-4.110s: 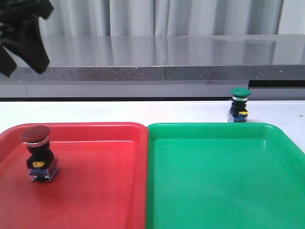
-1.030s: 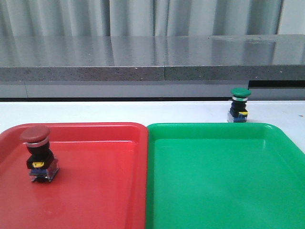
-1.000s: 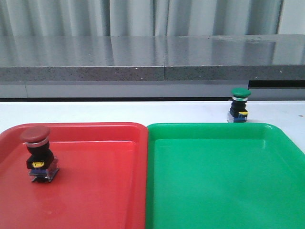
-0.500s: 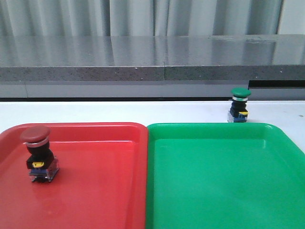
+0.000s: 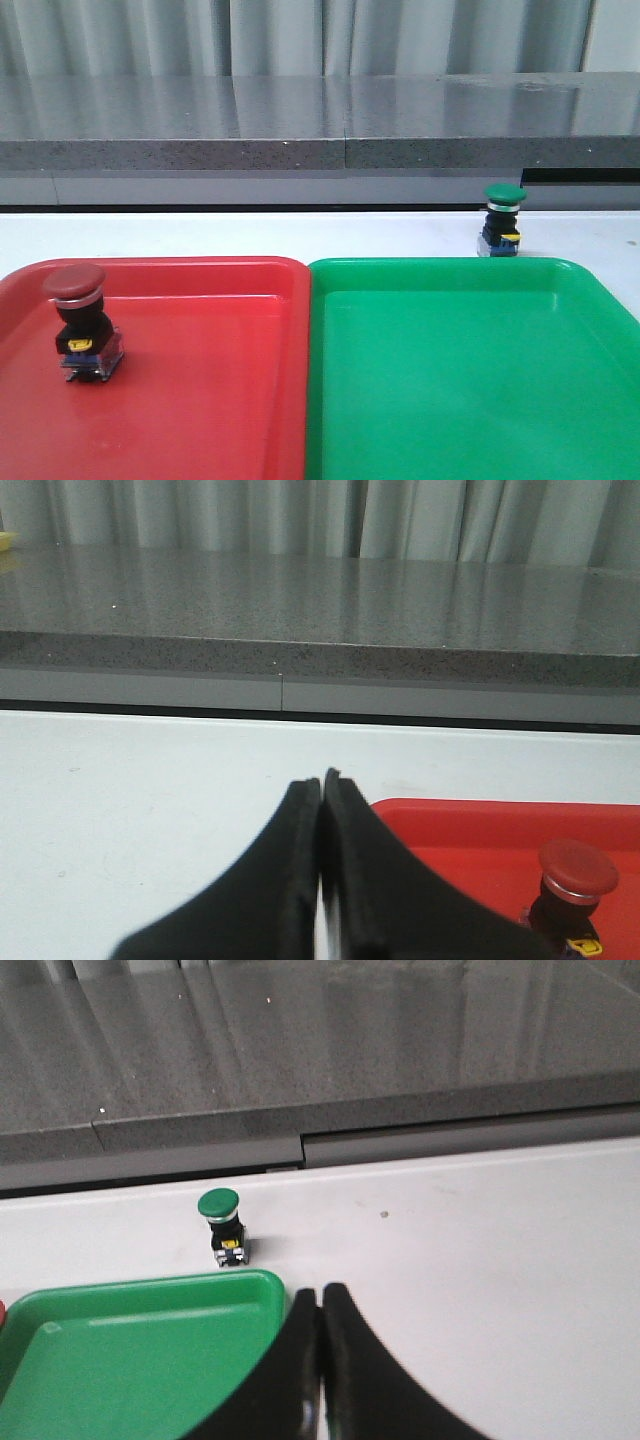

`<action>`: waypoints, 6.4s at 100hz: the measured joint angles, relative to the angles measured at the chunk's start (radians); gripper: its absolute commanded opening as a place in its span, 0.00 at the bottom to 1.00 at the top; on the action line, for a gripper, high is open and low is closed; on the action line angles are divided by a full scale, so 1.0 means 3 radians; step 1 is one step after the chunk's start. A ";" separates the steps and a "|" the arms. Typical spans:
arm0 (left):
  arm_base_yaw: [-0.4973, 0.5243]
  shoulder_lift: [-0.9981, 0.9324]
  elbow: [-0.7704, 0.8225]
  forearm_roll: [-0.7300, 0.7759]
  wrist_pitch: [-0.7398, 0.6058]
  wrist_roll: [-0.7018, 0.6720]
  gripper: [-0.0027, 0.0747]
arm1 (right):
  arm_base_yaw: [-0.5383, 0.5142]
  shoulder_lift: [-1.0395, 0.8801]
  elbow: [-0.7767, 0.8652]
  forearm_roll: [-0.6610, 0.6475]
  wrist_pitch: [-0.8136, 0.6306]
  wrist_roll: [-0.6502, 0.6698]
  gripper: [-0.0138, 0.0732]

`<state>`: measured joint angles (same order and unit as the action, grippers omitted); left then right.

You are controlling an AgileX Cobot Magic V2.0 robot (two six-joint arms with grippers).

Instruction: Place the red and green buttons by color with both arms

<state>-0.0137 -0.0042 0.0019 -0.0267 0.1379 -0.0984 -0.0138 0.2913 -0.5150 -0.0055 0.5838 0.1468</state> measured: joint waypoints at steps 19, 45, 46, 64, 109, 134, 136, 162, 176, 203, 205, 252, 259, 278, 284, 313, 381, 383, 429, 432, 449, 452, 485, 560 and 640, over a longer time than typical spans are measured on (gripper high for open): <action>0.0000 0.0000 0.0000 0.0000 0.0000 0.0000 0.01 | 0.0000 0.0823 -0.0450 -0.0034 0.0331 0.0000 0.09; 0.0000 0.0000 0.0000 0.0000 0.0000 0.0000 0.01 | 0.0016 0.1981 -0.0988 -0.0039 0.0356 0.0000 0.31; 0.0000 0.0000 0.0000 0.0000 0.0000 0.0000 0.01 | 0.0015 0.2039 -0.1001 -0.0039 0.0356 0.0000 0.34; 0.0000 0.0000 0.0000 0.0000 0.0000 0.0000 0.01 | 0.0181 0.2650 -0.1342 0.0018 0.0338 0.0000 0.82; 0.0000 0.0000 0.0000 0.0000 0.0000 0.0000 0.01 | 0.0676 0.4092 -0.2396 0.0036 0.0324 0.0249 0.84; 0.0000 0.0000 0.0000 0.0000 0.0000 0.0000 0.01 | 0.0699 0.4826 -0.2968 0.0042 0.0537 0.0322 0.84; 0.0000 0.0000 0.0000 0.0000 0.0000 0.0000 0.01 | 0.0699 0.4883 -0.3012 0.0042 0.0554 0.0322 0.84; 0.0000 0.0000 0.0000 0.0000 0.0000 0.0000 0.01 | 0.0699 0.5466 -0.3491 0.0069 0.0796 0.0329 0.84; 0.0000 0.0000 0.0000 0.0000 0.0000 0.0000 0.01 | 0.0699 0.5698 -0.3670 0.0122 0.0888 0.0336 0.84; 0.0000 0.0000 0.0000 0.0000 0.0000 0.0000 0.01 | 0.0699 0.5910 -0.3833 0.0127 0.1024 0.0336 0.66; 0.0000 0.0000 0.0000 0.0000 0.0000 0.0000 0.01 | 0.0699 0.5910 -0.3833 0.0127 0.1024 0.0336 0.62; 0.0000 0.0000 0.0000 0.0000 0.0000 0.0000 0.01 | 0.0733 0.5770 -0.3839 0.0117 0.1051 0.0343 0.45; 0.0000 0.0000 0.0000 0.0000 0.0000 0.0000 0.01 | 0.0785 0.5617 -0.3839 0.0052 0.1057 0.0432 0.45; 0.0000 0.0000 0.0000 0.0000 0.0000 0.0000 0.01 | 0.1023 0.5157 -0.3603 -0.0215 0.1057 0.0878 0.45; 0.0000 0.0000 0.0000 0.0000 0.0000 0.0000 0.01 | 0.1106 0.5023 -0.3436 -0.0252 0.1040 0.0922 0.45; 0.0000 0.0000 0.0000 0.0000 0.0000 0.0000 0.01 | 0.1643 0.4560 -0.2559 -0.0267 0.0854 0.1251 0.45; 0.0000 0.0000 0.0000 0.0000 0.0000 0.0000 0.01 | 0.2101 0.4629 -0.1833 -0.0107 0.0289 0.1485 0.50; 0.0000 0.0000 0.0000 0.0000 0.0000 0.0000 0.01 | 0.2101 0.4629 -0.1833 -0.0107 0.0286 0.1485 0.51; 0.0000 0.0000 0.0000 0.0000 0.0000 0.0000 0.01 | 0.2086 0.4464 -0.1821 -0.0025 0.0155 0.1312 0.73; 0.0000 0.0000 0.0000 0.0000 0.0000 0.0000 0.01 | 0.2076 0.4416 -0.1821 -0.0006 0.0150 0.1261 0.73; 0.0000 0.0000 0.0000 0.0000 0.0000 0.0000 0.01 | 0.1811 0.4075 -0.1816 0.0105 0.0172 0.0841 0.71; 0.0000 0.0000 0.0000 0.0000 0.0000 0.0000 0.01 | 0.1727 0.4019 -0.1813 0.0121 0.0181 0.0772 0.70; 0.0000 0.0000 0.0000 0.0000 0.0000 0.0000 0.01 | 0.0767 0.3255 -0.1409 0.0164 0.0241 0.0323 0.26; 0.0000 0.0000 0.0000 0.0000 0.0000 0.0000 0.01 | 0.0182 0.1366 -0.0010 0.0055 -0.0272 -0.0028 0.08; 0.0000 0.0000 0.0000 0.0000 0.0000 0.0000 0.01 | 0.0174 -0.0961 0.1329 -0.0058 -0.0874 -0.0028 0.08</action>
<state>-0.0137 -0.0042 0.0019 -0.0267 0.1379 -0.0984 0.0383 0.0029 -0.1163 -0.0229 0.3217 0.1385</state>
